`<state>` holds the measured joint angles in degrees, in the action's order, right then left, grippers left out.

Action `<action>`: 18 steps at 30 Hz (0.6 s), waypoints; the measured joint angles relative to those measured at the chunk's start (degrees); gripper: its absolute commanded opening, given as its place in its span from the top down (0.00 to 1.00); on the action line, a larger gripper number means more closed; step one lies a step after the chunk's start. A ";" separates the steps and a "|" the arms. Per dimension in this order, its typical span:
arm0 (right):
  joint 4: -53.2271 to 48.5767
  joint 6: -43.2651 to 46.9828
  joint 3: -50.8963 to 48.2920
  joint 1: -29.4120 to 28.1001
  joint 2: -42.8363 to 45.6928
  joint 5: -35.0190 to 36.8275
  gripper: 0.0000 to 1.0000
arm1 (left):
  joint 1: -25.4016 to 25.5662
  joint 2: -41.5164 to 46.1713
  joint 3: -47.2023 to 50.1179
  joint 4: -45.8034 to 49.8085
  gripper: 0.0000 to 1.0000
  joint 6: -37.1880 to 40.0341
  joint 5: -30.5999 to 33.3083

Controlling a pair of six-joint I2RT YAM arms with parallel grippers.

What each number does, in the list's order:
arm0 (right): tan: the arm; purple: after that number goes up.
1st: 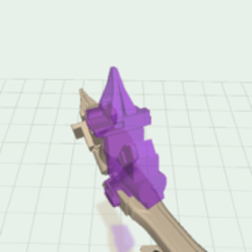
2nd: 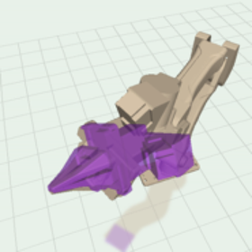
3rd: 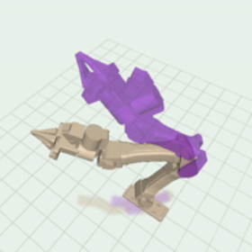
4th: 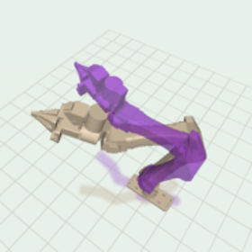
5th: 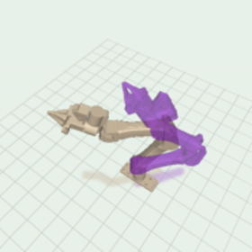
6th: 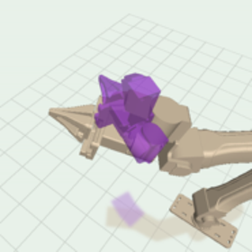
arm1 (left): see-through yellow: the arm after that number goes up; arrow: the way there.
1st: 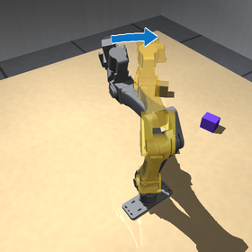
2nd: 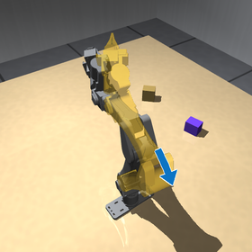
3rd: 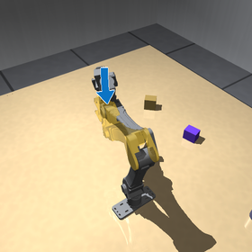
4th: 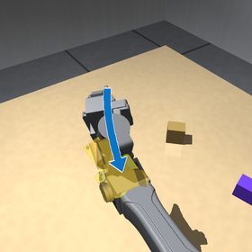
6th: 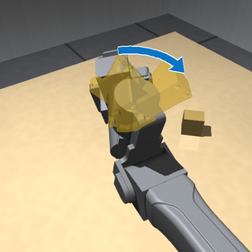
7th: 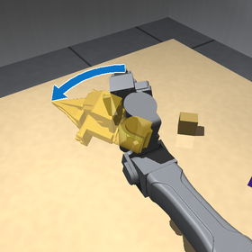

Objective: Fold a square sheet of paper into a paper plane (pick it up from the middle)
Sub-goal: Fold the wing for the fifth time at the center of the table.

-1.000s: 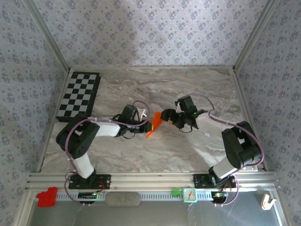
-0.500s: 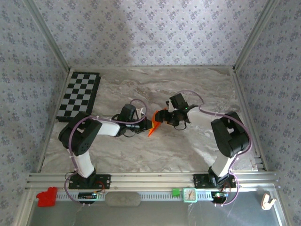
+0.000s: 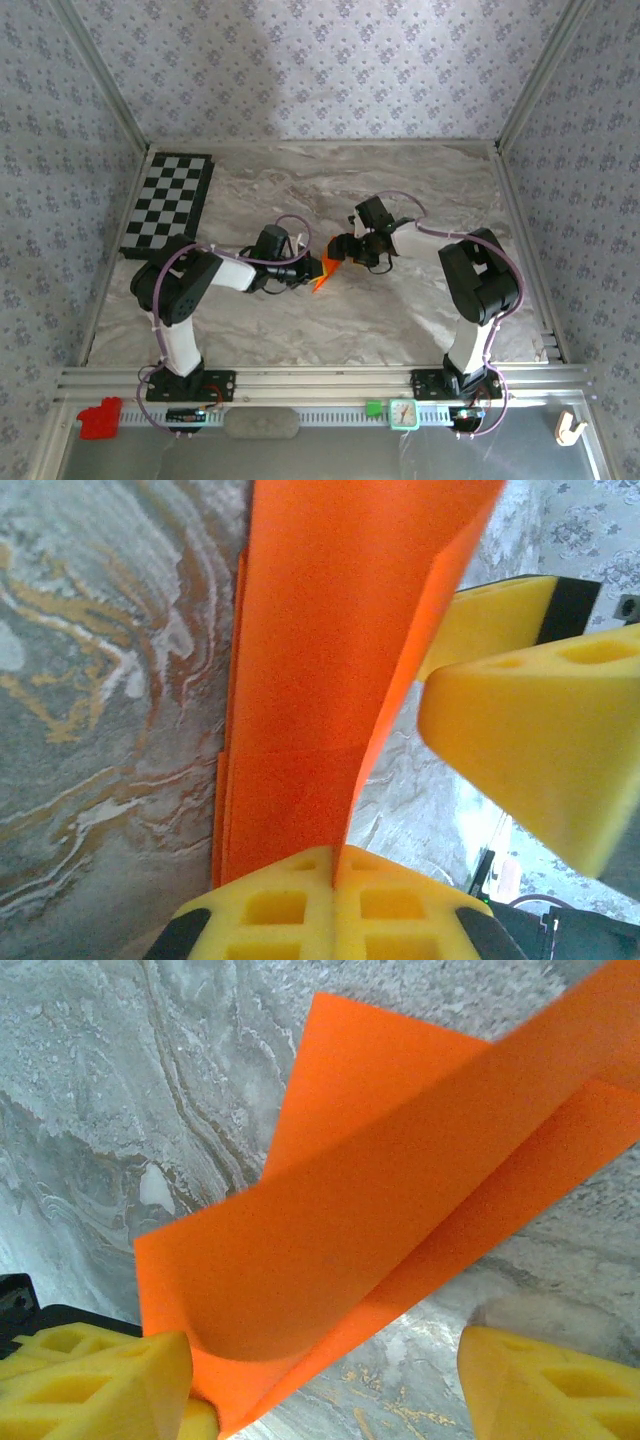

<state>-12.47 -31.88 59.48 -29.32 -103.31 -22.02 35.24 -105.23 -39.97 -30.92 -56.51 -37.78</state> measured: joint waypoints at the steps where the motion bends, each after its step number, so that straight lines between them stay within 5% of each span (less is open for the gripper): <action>1: -0.22 0.02 0.17 -0.09 -0.17 0.24 0.28 | 0.00 -0.17 0.00 0.00 0.99 -0.20 -0.17; 18: -9.33 -0.22 7.43 -2.40 -4.33 6.67 0.31 | -0.44 -1.03 0.35 -1.33 0.87 -2.08 -0.55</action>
<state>-21.80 -32.10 66.92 -31.73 -107.63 -15.35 34.81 -106.26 -39.62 -32.25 -58.59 -38.33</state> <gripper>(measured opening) 0.696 0.108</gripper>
